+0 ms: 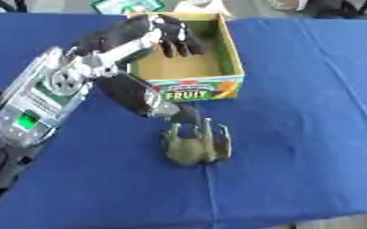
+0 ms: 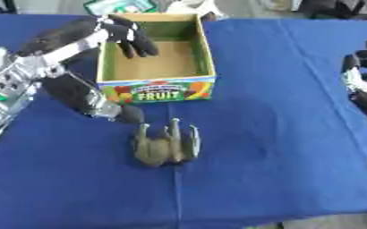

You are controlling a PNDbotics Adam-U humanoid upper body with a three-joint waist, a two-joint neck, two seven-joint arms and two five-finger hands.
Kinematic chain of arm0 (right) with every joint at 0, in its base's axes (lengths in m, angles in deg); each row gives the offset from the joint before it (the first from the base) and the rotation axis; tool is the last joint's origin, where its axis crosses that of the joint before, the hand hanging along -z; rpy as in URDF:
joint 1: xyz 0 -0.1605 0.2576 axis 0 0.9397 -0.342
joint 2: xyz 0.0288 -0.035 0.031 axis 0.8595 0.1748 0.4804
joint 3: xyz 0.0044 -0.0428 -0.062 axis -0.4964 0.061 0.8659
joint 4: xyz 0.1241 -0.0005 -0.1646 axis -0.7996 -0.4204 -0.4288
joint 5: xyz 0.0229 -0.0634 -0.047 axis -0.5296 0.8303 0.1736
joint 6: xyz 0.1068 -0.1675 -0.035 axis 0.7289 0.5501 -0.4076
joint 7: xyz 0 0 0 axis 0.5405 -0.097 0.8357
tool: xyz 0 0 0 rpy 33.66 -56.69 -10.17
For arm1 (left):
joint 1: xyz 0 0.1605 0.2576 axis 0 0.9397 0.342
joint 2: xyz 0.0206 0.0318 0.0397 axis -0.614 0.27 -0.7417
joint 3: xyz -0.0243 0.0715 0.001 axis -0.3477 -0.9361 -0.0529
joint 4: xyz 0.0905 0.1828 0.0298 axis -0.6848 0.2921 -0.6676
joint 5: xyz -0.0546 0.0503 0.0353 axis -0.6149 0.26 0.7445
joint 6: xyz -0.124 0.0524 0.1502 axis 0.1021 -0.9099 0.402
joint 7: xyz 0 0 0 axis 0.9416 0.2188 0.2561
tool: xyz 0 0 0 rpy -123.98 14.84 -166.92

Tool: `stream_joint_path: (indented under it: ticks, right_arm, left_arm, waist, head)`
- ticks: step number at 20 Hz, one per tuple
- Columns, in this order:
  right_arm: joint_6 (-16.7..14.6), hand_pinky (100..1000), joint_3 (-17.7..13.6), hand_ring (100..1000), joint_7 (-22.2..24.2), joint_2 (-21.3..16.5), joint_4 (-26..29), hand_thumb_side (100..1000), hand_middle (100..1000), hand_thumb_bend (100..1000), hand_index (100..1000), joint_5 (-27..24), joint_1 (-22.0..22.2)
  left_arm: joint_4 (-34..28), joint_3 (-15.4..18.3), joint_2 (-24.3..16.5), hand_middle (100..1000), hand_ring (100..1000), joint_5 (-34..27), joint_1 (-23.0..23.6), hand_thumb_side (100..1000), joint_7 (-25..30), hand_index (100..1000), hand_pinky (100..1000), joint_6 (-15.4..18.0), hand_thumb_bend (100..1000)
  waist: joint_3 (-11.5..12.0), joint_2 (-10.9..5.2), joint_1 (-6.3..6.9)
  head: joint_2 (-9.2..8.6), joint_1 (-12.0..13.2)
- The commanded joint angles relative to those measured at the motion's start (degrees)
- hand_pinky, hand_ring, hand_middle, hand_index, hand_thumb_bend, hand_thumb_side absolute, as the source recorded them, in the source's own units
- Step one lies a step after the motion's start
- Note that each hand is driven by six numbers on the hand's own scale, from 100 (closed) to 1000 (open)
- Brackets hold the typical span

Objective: Pick up objects on the table and place them in the box.

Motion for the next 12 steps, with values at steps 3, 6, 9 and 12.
stream_joint_path:
  ticks: [3, 6, 9, 12]
  right_arm:
    - [-0.1, 569, -0.2, 692, 0.2, -1.0, 0.5, 261, 652, 260, 786, -0.3, -0.7]
    - [-0.1, 569, -0.2, 692, 0.3, -1.0, 0.5, 261, 652, 261, 786, -0.3, -0.8]
    - [-0.1, 569, -0.2, 692, 0.3, -1.0, 0.5, 262, 652, 262, 786, -0.3, -0.8]
    - [-0.1, 569, -0.2, 692, 0.3, -0.9, 0.5, 261, 652, 262, 786, -0.3, -0.8]
  left_arm:
    - [1.4, -0.9, 1.0, 682, 702, 1.6, -1.1, 636, 0.5, 785, 645, 0.8, 738]
    - [2.5, -1.3, 1.8, 681, 701, 2.8, -0.7, 631, 0.4, 784, 643, 1.2, 738]
    - [3.7, -1.6, 2.5, 683, 701, 4.0, -0.3, 624, 0.2, 785, 644, 1.5, 743]
    - [5.1, -2.2, 3.2, 685, 702, 5.4, -0.1, 615, 0.8, 786, 646, 1.9, 750]
  waist:
    - [-0.1, -0.9, 0.01]
    - [-0.1, -0.89, -0.06]
    - [-0.1, -0.86, -0.17]
    - [-0.2, -0.81, -0.25]
  head:
    - [-0.03, 0.0]
    - [-0.07, 0.0]
    - [-0.14, 0.0]
    - [-0.23, 0.0]
